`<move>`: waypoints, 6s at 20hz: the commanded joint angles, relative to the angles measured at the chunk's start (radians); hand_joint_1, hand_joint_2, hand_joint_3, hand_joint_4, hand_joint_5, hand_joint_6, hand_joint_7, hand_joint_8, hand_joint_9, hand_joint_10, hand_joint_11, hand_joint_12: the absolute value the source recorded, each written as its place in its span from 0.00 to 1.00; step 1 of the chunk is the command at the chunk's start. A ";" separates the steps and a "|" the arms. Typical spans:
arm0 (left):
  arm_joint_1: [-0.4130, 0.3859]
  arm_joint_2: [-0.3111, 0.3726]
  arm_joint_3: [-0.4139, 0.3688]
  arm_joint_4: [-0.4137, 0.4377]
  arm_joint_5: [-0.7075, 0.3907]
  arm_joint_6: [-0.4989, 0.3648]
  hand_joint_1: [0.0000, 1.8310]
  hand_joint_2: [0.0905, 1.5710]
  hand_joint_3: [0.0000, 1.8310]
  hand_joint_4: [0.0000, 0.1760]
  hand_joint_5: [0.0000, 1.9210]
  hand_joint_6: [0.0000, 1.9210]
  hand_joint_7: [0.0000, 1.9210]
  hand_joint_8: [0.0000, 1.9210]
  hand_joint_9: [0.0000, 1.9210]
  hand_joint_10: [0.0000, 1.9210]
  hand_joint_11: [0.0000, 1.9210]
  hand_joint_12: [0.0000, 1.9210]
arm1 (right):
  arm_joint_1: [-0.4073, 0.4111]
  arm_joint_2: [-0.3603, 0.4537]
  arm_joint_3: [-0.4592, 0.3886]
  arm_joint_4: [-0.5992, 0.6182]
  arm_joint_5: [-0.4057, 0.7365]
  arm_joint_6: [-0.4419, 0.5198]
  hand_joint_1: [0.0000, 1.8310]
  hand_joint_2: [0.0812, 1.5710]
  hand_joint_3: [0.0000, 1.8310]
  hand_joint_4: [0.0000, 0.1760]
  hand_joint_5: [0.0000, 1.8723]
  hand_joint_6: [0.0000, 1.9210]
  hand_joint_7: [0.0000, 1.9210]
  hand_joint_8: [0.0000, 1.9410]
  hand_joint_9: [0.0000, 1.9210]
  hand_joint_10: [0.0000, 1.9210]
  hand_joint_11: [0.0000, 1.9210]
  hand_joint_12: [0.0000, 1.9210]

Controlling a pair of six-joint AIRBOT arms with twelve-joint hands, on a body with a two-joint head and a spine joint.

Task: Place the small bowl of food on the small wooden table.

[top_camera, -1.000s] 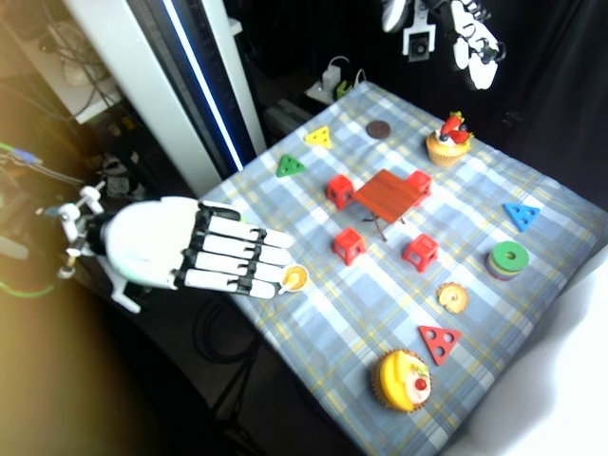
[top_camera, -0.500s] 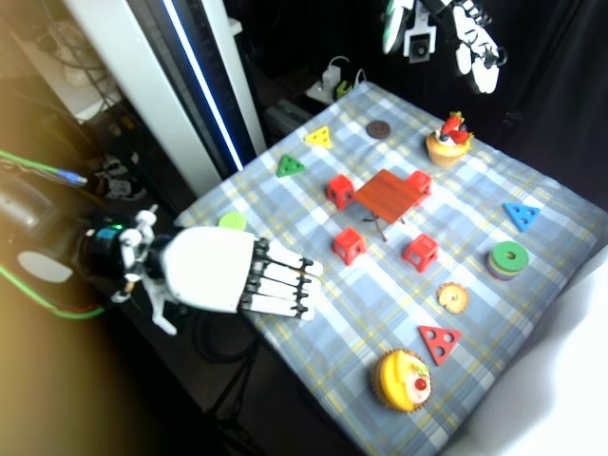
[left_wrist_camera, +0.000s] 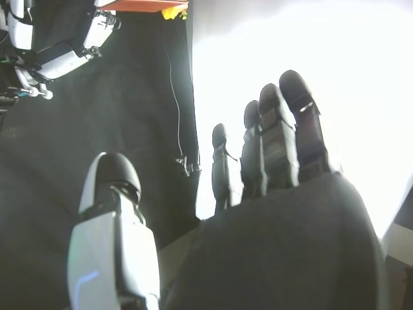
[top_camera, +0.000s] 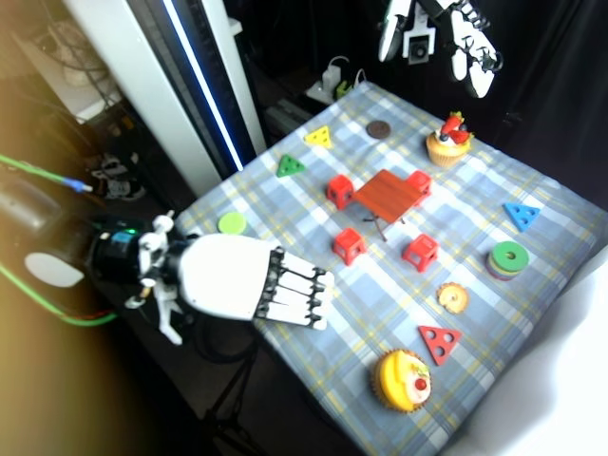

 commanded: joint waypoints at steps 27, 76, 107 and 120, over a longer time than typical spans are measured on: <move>-0.001 -0.008 0.005 -0.008 -0.109 -0.006 0.27 0.63 0.00 1.00 0.16 0.00 0.16 0.00 0.16 0.00 0.00 0.40 | 0.048 -0.001 -0.016 0.018 0.166 0.010 0.69 0.64 0.00 0.00 0.70 0.11 0.62 0.38 0.62 0.20 0.35 0.78; -0.030 -0.037 0.032 0.003 -0.050 -0.008 0.33 0.63 0.00 0.67 0.18 0.00 0.17 0.00 0.21 0.00 0.00 0.37 | 0.369 -0.230 0.060 -0.195 0.098 0.034 0.75 0.63 0.00 0.00 0.51 0.03 0.62 0.33 0.52 0.08 0.11 0.61; -0.030 -0.037 0.032 -0.004 -0.063 -0.021 0.27 0.63 0.00 0.60 0.19 0.00 0.18 0.00 0.20 0.00 0.00 0.51 | 0.380 -0.213 0.043 -0.197 0.111 0.036 0.45 0.52 0.00 0.75 0.10 0.00 0.17 0.00 0.13 0.00 0.00 0.35; 0.132 -0.020 0.078 -0.009 -0.599 -0.543 0.37 0.57 0.00 0.52 0.08 0.00 0.13 0.00 0.13 0.00 0.00 0.38 | -0.186 0.128 -0.220 0.314 0.868 -0.050 0.44 0.58 0.00 0.62 0.10 0.00 0.13 0.00 0.12 0.00 0.00 0.17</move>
